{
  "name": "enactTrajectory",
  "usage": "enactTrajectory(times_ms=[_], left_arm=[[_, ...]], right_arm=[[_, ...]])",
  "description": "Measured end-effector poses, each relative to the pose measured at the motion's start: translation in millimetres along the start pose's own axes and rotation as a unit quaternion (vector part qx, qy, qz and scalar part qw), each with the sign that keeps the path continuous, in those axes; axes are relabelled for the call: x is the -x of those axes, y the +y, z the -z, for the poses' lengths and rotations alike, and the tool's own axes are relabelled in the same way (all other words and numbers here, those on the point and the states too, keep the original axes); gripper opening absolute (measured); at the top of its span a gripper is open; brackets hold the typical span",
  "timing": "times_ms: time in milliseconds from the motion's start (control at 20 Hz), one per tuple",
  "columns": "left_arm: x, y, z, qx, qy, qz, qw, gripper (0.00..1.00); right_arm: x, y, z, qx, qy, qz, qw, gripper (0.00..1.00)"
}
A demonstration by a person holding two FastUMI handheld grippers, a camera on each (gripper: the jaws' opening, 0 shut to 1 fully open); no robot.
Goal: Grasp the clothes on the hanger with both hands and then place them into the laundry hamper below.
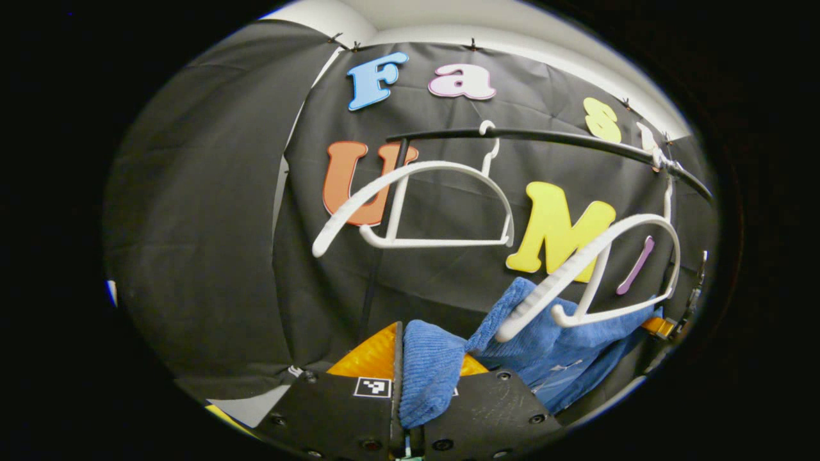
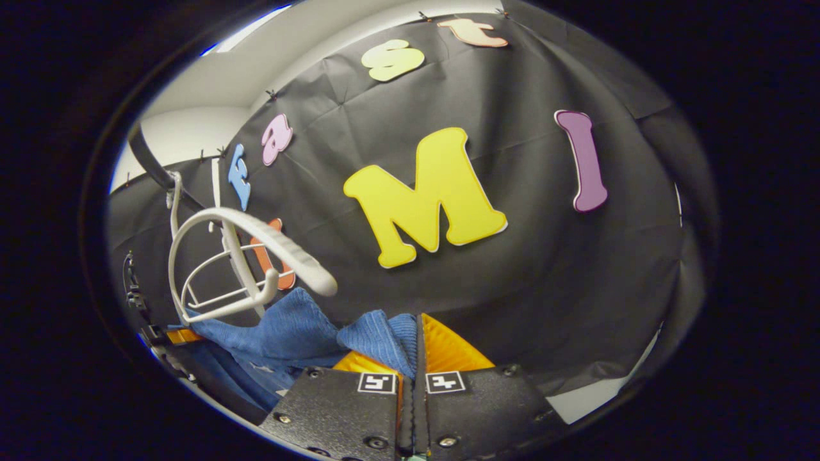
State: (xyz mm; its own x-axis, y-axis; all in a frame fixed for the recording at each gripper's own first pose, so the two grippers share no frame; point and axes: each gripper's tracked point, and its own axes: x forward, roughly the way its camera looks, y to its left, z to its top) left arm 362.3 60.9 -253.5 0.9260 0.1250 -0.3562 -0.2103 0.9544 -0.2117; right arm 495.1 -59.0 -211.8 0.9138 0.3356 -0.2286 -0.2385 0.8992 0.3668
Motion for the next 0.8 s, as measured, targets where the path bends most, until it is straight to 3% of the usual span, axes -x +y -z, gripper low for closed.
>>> enactTrajectory(times_ms=[400, 800], left_arm=[[21, -2, 41, -0.023, 0.024, 0.006, 0.999, 0.08], [65, -34, 27, -0.043, -0.002, 0.056, 0.997, 0.07]], right_arm=[[24, 18, 42, 0.014, 0.037, -0.004, 0.999, 0.04], [69, 79, 46, 0.041, 0.033, -0.031, 0.998, 0.04]])
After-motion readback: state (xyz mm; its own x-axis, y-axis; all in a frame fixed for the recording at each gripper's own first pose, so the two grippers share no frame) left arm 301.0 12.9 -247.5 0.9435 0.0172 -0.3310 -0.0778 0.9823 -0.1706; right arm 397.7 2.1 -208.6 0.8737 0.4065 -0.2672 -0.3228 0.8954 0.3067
